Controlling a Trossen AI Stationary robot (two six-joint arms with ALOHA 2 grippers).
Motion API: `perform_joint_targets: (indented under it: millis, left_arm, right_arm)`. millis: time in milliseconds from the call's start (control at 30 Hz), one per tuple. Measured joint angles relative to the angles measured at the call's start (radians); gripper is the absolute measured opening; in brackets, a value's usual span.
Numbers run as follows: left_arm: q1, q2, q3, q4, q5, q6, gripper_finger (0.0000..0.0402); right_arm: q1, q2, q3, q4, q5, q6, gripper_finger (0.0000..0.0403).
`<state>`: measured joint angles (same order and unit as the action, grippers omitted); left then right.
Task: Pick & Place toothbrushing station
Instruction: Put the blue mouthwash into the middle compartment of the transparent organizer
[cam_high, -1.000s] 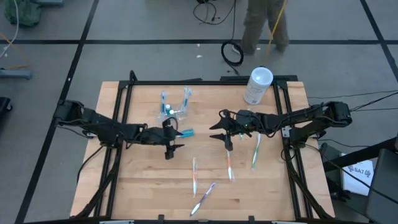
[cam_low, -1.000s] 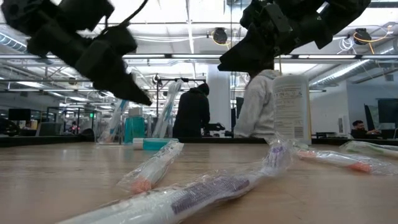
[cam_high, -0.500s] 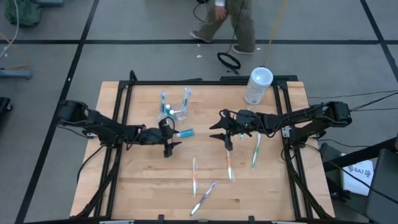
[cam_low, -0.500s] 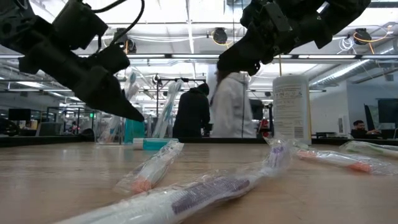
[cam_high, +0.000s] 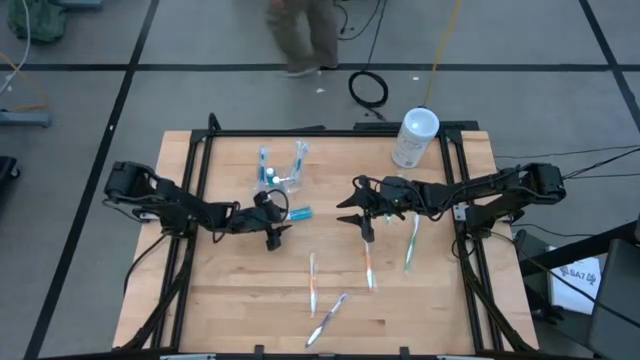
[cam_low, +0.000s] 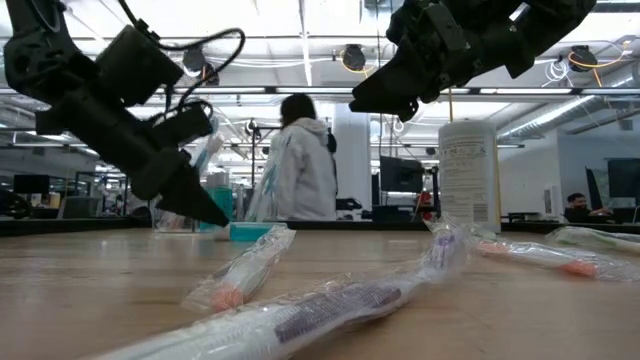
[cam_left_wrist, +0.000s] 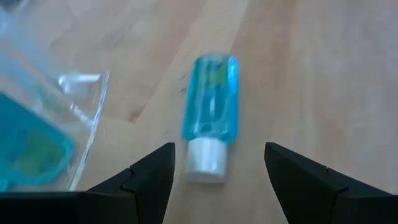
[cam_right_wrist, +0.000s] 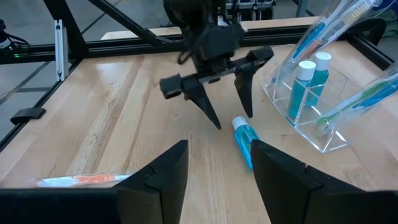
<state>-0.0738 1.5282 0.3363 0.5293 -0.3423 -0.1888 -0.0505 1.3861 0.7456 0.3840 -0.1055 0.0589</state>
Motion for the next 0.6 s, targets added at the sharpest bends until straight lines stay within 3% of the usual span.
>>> perform_joint_targets:
  millis: [300, 600]
  left_arm:
    - [0.020, 0.114, 0.000, 0.103, 0.034, -0.022, 0.0255]
    - [0.019, 0.132, 0.002, 0.117, 0.024, -0.102, 0.0255]
  right_arm:
    - [0.000, 0.000, 0.000, 0.000, 0.000, 0.000, 0.0166]
    - [0.000, 0.000, 0.000, 0.000, 0.000, 0.000, 0.0166]
